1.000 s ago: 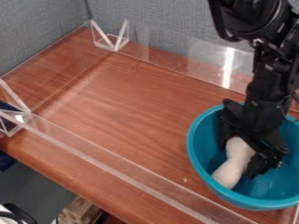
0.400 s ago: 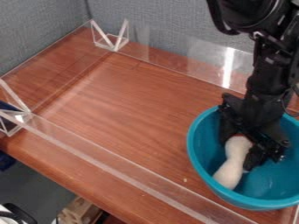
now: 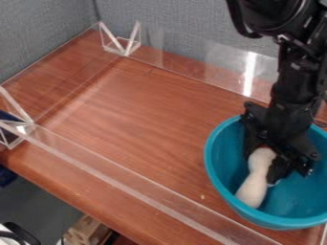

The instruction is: Put the mushroom in the blue bowl

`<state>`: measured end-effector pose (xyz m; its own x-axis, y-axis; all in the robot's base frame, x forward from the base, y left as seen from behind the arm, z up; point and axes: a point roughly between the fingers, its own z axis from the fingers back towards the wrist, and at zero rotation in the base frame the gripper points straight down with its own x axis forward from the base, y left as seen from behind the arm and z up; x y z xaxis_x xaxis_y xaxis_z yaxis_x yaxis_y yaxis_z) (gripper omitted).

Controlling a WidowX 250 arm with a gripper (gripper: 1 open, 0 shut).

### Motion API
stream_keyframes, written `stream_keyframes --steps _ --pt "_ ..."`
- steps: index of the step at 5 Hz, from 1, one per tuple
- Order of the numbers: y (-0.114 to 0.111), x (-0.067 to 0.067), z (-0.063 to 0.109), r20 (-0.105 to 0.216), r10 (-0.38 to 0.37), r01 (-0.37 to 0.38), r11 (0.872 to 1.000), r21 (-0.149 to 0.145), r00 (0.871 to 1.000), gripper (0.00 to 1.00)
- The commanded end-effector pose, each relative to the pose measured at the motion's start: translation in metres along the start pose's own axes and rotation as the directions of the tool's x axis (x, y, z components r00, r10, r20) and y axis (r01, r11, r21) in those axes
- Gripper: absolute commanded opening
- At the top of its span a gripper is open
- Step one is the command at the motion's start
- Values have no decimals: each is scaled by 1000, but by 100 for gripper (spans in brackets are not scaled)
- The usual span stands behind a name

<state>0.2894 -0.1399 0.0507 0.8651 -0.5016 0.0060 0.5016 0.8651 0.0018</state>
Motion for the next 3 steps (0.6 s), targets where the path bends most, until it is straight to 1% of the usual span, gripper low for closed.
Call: stream_keyframes --steps 1,2,3 --pt "-6 13 23 95 -12 12 1000 1 995 0" --pt "-9 15 20 98 -13 14 1000 -6 995 0" --pt "-12 16 17 99 -11 12 1000 -11 995 100"
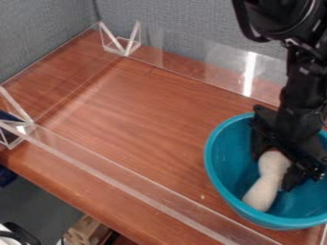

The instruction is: Put the mushroom in the blue bowl

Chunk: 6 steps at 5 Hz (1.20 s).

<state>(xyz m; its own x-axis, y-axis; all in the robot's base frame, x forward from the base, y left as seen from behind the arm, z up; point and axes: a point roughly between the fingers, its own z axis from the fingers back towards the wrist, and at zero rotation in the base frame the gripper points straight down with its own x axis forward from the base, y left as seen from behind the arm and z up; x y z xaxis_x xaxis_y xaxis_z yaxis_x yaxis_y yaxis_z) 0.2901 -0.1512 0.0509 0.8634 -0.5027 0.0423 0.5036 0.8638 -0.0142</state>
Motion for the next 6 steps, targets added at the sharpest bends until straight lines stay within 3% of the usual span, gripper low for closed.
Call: stream_keyframes --steps 1,4,6 --pt "-3 10 19 66 -4 3 1000 6 998 100" --pt "-5 11 21 72 7 -8 1000 10 997 100" --pt "0 9 39 88 29 -32 999 38 996 100"
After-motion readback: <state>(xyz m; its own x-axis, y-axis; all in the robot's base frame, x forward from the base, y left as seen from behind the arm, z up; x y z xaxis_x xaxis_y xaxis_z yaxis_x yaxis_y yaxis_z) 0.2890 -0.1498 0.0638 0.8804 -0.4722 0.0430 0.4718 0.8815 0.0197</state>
